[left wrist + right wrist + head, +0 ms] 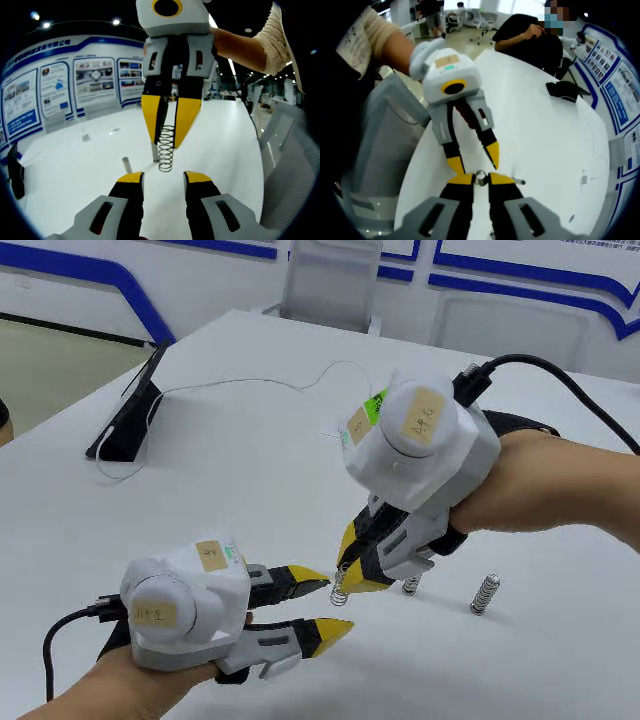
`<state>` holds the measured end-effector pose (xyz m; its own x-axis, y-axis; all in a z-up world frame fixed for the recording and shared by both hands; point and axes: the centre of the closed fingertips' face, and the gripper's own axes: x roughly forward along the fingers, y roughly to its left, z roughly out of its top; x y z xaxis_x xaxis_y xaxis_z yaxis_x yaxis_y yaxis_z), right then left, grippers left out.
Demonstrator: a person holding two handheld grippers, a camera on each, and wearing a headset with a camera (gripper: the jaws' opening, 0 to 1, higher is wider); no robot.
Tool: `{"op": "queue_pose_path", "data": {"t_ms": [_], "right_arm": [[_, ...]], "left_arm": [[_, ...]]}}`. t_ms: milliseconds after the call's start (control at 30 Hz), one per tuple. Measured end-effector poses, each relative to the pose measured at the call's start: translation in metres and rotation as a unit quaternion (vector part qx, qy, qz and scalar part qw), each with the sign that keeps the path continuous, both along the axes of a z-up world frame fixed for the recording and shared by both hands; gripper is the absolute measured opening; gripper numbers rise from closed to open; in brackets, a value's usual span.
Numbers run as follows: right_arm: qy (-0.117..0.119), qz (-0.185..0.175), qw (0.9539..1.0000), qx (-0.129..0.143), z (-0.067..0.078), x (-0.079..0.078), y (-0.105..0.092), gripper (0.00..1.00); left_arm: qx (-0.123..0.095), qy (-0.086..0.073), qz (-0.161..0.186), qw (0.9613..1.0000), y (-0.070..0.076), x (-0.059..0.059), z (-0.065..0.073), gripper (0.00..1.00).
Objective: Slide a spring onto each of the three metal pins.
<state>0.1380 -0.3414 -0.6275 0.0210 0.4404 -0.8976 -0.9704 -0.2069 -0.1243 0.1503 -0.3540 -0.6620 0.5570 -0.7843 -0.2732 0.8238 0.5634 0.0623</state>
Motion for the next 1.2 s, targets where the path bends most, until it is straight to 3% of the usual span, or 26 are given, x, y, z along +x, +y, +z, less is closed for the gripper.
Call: {"op": "queue_pose_path", "data": {"t_ms": [467, 1200], "right_arm": [[-0.009, -0.024, 0.9997, 0.001, 0.007, 0.020, -0.010, 0.12], [-0.023, -0.069, 0.9973, 0.008, 0.014, 0.063, -0.011, 0.12]], "left_arm": [[-0.002, 0.013, 0.031, 0.9994, 0.014, 0.006, -0.004, 0.50], [-0.003, 0.019, 0.040, 0.9990, 0.018, 0.006, -0.007, 0.57]]}}
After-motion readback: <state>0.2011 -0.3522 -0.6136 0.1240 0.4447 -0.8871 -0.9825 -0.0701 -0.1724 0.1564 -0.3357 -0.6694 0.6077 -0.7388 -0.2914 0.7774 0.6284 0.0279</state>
